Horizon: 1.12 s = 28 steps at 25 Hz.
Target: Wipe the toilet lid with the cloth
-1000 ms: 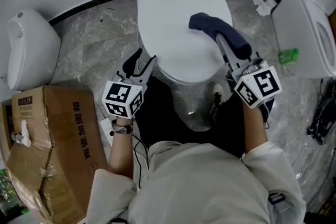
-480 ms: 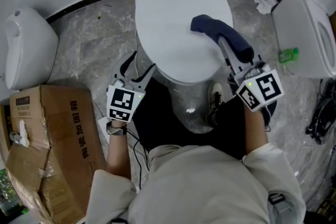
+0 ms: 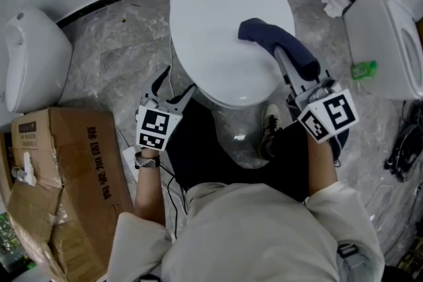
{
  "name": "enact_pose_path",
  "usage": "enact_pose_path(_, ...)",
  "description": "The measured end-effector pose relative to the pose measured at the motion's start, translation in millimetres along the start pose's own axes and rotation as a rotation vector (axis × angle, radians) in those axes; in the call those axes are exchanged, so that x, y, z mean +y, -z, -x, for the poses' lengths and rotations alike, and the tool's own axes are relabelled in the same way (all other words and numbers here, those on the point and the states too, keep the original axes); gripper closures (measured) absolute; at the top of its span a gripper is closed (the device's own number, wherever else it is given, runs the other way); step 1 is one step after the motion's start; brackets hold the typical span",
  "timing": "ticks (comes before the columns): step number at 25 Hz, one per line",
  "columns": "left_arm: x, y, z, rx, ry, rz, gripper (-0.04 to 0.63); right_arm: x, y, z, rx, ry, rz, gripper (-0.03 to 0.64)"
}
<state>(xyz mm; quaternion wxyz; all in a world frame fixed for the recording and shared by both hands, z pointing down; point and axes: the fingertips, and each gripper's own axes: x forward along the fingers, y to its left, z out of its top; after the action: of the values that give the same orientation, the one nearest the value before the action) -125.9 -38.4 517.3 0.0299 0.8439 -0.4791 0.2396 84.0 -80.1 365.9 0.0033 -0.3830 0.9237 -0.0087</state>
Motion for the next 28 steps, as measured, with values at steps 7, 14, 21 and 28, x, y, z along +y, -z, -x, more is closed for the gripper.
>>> enact_pose_path(7, 3.2, -5.8, -1.1, -0.043, 0.017, 0.000, 0.239, 2.4, -0.8, 1.8, 0.001, 0.000, 0.004, 0.532)
enact_pose_path(14, 5.2, -7.8, -0.9, -0.042, 0.015, -0.024, 0.213, -1.1, -6.7, 2.7, -0.004, 0.016, 0.012, 0.531)
enact_pose_path(21, 5.5, -13.6, 1.2, -0.079, 0.021, -0.010, 0.215, -14.1, -12.6, 10.2, -0.006, 0.072, 0.040, 0.531)
enact_pose_path(28, 9.1, -35.1, 9.6, -0.134, 0.007, -0.042, 0.215, -24.3, -11.4, 25.0, 0.008, 0.117, 0.063, 0.531)
